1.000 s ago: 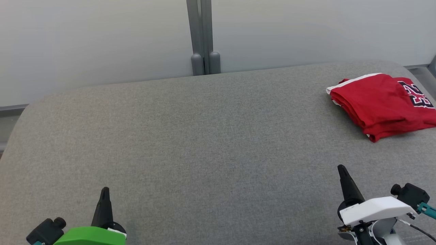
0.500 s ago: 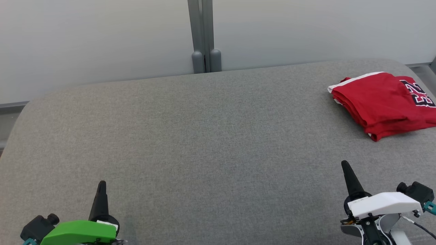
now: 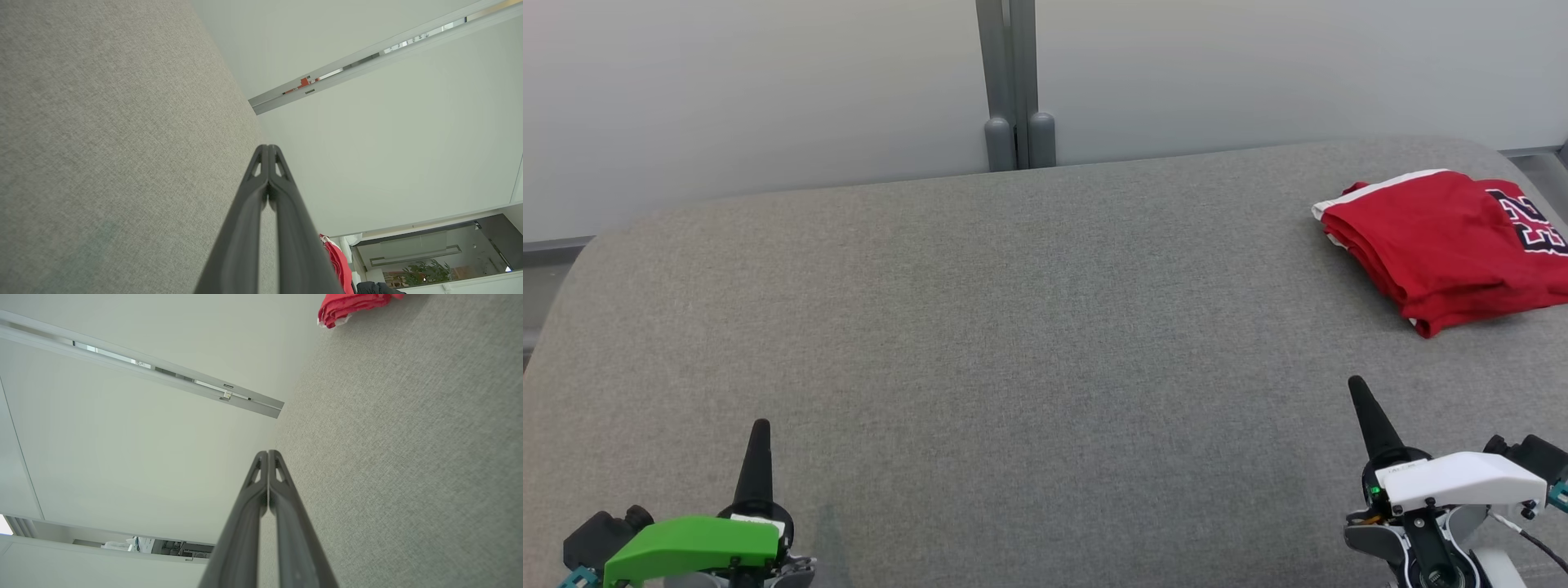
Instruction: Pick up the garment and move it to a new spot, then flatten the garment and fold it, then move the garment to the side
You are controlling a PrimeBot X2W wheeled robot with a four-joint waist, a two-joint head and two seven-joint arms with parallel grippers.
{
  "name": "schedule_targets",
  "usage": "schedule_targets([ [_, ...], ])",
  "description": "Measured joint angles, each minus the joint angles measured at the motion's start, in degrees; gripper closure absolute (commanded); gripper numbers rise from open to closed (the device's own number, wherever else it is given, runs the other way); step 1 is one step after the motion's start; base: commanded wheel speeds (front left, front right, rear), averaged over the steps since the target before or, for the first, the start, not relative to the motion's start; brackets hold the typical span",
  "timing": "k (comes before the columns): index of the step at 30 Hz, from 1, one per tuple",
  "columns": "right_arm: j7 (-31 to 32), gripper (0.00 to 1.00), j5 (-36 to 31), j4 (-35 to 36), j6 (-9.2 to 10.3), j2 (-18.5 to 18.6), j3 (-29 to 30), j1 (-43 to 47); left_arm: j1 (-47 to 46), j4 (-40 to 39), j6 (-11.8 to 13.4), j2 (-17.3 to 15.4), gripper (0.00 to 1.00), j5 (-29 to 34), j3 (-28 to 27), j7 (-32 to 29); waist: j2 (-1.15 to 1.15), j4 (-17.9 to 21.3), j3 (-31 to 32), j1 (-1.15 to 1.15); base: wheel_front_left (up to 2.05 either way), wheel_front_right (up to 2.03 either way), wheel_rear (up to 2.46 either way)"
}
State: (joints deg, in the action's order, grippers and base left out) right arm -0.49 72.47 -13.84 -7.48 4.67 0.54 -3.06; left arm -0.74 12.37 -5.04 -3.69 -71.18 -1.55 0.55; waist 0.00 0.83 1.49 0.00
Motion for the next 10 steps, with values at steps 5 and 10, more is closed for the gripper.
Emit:
schedule_targets([
  [5,0.7,1.0,2.3,0.0,0.0,-0.2,0.5,-0.3,-0.6,0.2,-0.3,0.0,1.0,-2.4,-0.4,-0.6,0.0,-0.1,-0.2,0.0,0.0,0.0,0.0],
  [10,1.4,1.0,4.8,0.0,0.0,-0.3,1.1,-0.8,-1.1,0.4,-0.5,0.0,1.0,-4.9,-0.8,-1.4,0.0,-0.2,-0.3,0.0,0.0,0.0,0.0],
])
